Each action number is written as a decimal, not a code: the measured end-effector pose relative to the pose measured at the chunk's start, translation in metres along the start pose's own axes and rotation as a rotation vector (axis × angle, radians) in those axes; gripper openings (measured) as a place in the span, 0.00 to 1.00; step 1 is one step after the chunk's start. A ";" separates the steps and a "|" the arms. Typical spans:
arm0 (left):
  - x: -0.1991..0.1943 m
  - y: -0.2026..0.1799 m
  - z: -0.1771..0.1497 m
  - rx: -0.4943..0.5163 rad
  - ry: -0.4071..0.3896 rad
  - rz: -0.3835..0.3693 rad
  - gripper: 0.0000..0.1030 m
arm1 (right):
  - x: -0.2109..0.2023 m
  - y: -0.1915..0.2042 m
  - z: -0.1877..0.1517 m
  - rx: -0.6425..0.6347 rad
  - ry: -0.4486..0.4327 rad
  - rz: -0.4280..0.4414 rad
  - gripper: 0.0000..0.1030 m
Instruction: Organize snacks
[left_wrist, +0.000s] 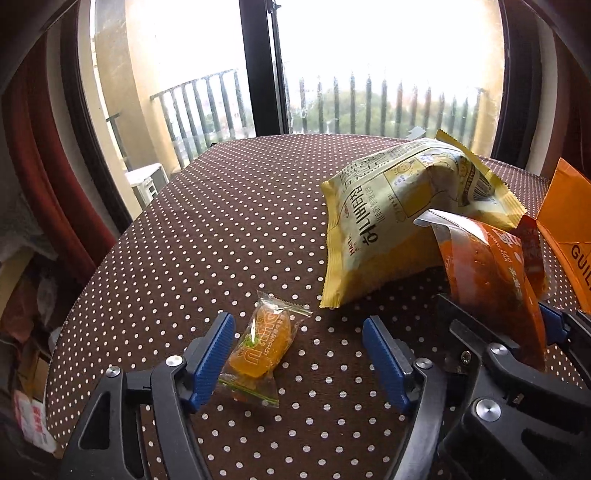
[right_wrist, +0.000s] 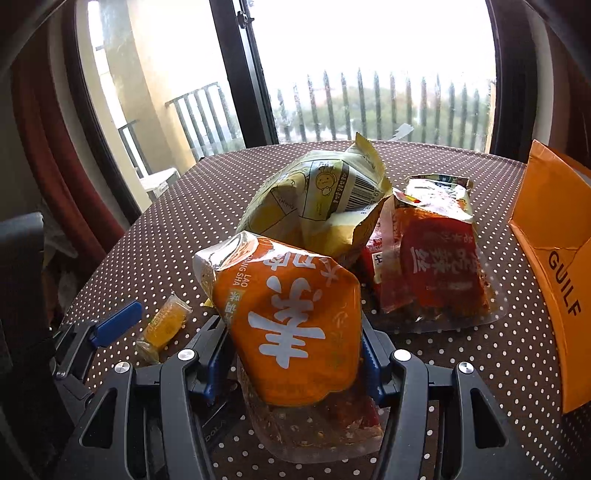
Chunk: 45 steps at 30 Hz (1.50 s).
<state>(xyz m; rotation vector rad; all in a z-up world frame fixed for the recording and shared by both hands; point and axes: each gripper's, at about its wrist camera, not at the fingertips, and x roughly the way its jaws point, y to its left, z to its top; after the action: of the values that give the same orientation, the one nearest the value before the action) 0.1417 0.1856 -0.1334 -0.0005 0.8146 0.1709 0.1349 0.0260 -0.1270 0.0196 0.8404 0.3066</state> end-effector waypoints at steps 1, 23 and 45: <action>0.002 0.003 -0.002 -0.002 0.008 -0.002 0.68 | 0.002 0.000 0.000 0.000 0.004 0.000 0.59; -0.024 -0.006 -0.037 -0.081 0.018 -0.070 0.24 | -0.003 -0.006 -0.008 0.001 0.033 -0.005 0.59; -0.100 -0.054 -0.039 -0.096 -0.057 -0.093 0.23 | -0.056 -0.041 -0.010 0.033 -0.038 0.004 0.60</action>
<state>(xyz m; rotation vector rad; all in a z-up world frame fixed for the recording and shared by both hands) 0.0543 0.1147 -0.0918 -0.1236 0.7469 0.1213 0.1029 -0.0298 -0.0987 0.0580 0.8077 0.2950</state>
